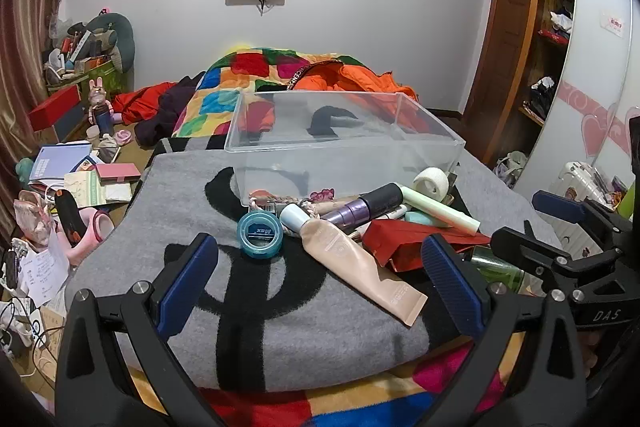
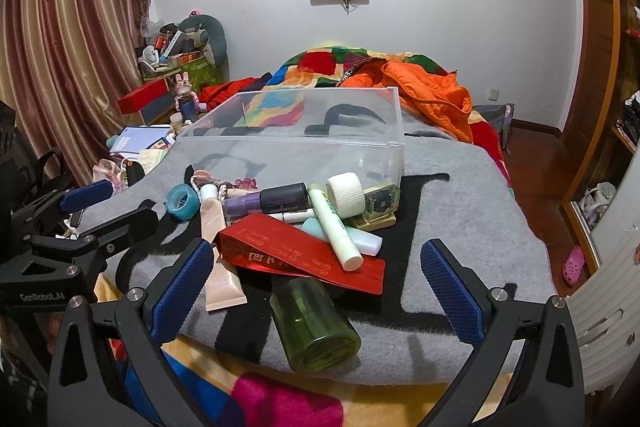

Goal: Organize objects
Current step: 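Move both grippers toward the cluttered items beside the clear box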

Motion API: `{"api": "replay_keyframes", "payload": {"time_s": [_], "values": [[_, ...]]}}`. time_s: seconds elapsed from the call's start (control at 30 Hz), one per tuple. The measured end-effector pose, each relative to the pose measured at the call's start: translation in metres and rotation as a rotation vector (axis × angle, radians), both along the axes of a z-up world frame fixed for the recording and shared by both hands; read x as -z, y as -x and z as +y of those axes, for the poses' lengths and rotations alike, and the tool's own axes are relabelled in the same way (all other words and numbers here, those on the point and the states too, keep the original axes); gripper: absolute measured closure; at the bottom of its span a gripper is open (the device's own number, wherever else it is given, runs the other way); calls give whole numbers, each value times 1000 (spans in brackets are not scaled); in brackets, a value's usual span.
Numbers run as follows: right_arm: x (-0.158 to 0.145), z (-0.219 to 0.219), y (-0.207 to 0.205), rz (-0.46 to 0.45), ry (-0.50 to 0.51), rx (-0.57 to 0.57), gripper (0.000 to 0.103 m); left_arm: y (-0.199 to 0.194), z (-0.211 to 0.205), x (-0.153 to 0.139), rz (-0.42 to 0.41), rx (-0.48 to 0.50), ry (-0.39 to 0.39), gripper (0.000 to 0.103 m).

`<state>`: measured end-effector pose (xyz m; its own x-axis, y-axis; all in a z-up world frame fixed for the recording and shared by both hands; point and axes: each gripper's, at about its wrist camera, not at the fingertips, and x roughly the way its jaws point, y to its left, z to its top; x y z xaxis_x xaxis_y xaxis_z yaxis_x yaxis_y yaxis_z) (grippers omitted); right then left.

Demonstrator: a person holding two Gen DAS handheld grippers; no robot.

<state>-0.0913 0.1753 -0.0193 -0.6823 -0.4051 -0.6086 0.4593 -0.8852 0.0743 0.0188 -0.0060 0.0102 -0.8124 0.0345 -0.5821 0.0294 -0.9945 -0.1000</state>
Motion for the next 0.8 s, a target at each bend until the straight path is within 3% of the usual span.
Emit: {"api": "replay_keyframes", "payload": {"time_s": [0.8], "values": [[2,-3,0,-13,-3,-5,0,-2,-3,2,-8,0,-31,0]]}}
